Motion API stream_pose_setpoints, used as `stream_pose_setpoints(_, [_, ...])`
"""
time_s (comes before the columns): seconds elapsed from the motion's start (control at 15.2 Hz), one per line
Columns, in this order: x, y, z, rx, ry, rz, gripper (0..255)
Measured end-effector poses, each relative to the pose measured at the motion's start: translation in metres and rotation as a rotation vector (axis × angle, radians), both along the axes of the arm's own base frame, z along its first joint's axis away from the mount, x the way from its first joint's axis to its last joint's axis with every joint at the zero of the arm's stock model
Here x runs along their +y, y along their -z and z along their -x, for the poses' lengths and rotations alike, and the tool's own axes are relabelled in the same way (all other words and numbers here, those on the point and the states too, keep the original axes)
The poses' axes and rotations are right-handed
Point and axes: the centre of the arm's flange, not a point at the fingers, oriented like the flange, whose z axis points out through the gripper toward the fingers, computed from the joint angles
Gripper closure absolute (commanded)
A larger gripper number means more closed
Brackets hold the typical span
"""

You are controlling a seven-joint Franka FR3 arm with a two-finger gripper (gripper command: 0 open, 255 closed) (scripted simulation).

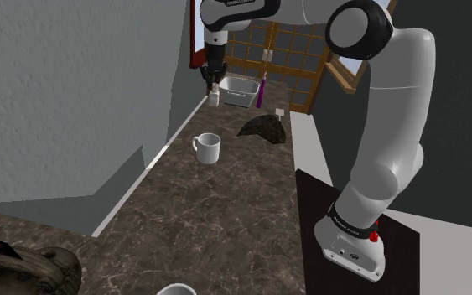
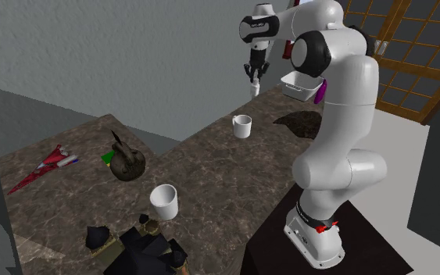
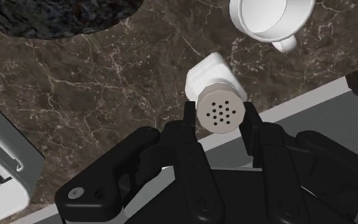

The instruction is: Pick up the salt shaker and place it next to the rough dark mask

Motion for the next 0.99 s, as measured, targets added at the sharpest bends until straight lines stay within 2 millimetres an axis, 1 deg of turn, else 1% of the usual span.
stream_pose_setpoints(0.2, [-0.037,-0.001,-0.008,0.0,0.0,0.0,255])
stream_pose_setpoints(0.46, [-0.09,0.0,-0.011,0.0,0.0,0.0,255])
stream_pose_setpoints(0.66, [-0.13,-0.001,-0.022,0.0,0.0,0.0,255])
stream_pose_setpoints(0.92, [-0.18,0.0,-0.027,0.0,0.0,0.0,255])
stream_pose_setpoints(0.99, [-0.187,0.004,-0.028,0.0,0.0,0.0,255])
